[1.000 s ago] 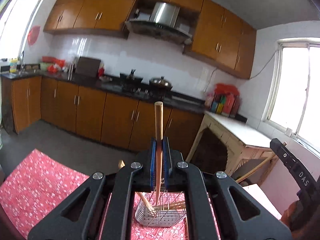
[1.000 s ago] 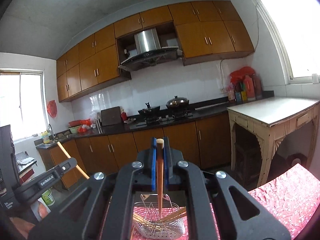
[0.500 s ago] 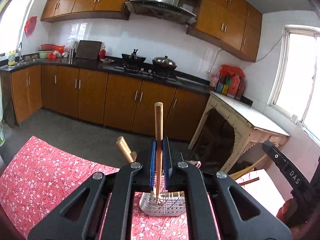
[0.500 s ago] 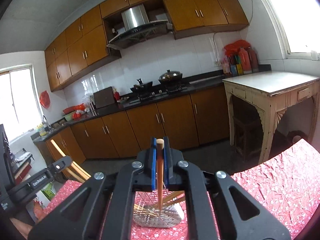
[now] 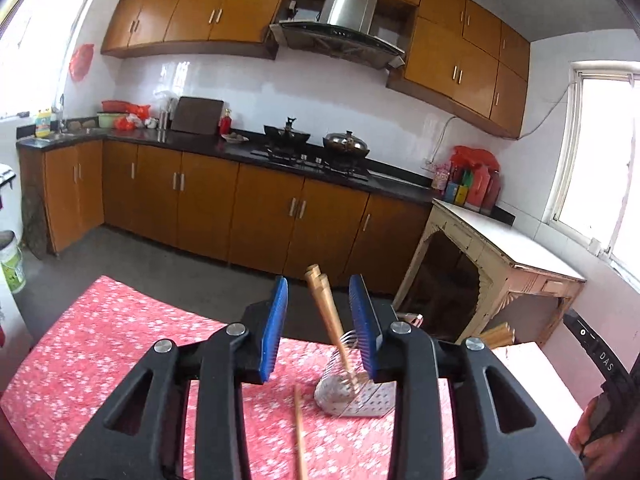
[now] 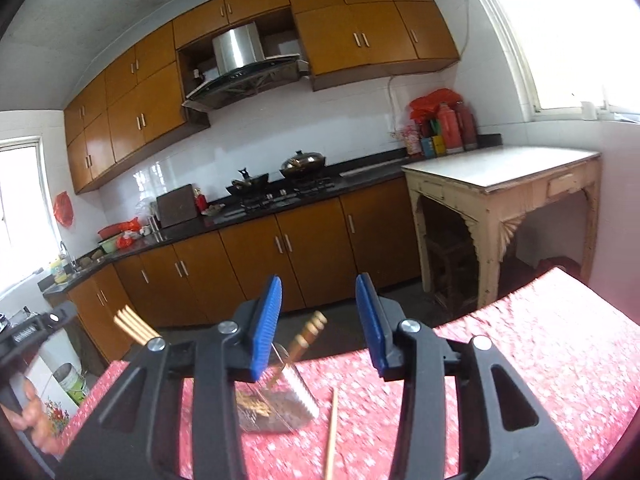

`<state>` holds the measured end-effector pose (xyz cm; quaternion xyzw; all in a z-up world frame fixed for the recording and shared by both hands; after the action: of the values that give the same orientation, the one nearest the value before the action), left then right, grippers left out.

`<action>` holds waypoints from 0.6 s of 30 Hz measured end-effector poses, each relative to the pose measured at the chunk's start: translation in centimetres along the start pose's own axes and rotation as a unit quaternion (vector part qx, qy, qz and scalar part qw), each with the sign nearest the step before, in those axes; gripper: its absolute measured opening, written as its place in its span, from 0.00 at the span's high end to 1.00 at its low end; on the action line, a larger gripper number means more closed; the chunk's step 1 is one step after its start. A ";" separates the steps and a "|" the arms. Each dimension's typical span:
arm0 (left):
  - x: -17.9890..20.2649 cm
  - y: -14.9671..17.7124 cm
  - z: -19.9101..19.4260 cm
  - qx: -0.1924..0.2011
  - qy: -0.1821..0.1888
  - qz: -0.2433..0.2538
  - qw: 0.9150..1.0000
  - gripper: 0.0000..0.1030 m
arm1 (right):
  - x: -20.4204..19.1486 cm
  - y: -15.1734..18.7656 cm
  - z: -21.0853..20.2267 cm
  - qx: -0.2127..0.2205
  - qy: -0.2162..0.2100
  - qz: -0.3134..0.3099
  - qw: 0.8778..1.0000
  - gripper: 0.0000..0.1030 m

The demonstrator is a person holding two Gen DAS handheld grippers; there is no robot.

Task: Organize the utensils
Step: 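Open the left tool while the right tool opens, dropping chopsticks into the holder, then move both open tools back down to the last chopsticks on the cloth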

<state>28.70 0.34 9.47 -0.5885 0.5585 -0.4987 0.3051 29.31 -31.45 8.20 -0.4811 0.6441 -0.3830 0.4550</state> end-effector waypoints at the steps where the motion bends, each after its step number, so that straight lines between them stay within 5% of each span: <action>1: -0.5 0.5 -0.6 -0.001 -0.003 0.004 1.000 0.67 | 0.6 0.9 -0.3 -0.009 0.005 -0.001 1.000 0.62; 6: -3.5 4.1 -1.6 -0.027 -0.026 0.003 0.999 0.65 | 3.3 7.5 0.0 -0.085 0.030 -0.015 0.996 0.62; 11: -6.4 10.6 0.2 -0.097 -0.056 0.001 0.994 0.61 | 4.1 15.3 1.2 -0.178 0.029 -0.017 0.983 0.62; 18: -7.1 18.8 2.3 -0.187 -0.055 0.004 0.981 0.55 | -0.1 23.6 1.8 -0.272 -0.022 -0.069 0.959 0.62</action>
<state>25.04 3.11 -10.25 -0.6597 0.6266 -0.3508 0.2215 24.70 -25.68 -14.24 -0.6383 0.6791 -0.2124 0.2936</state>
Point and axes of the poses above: each gripper's, at about its wrist camera, not at the fingertips, and z roughly the way its jaws point, x to its right, y to its underside, the point moved 8 cm from there along z, roughly the way its jaws point, and after that the axes turned 4 degrees about y, right-handed, at the moved point
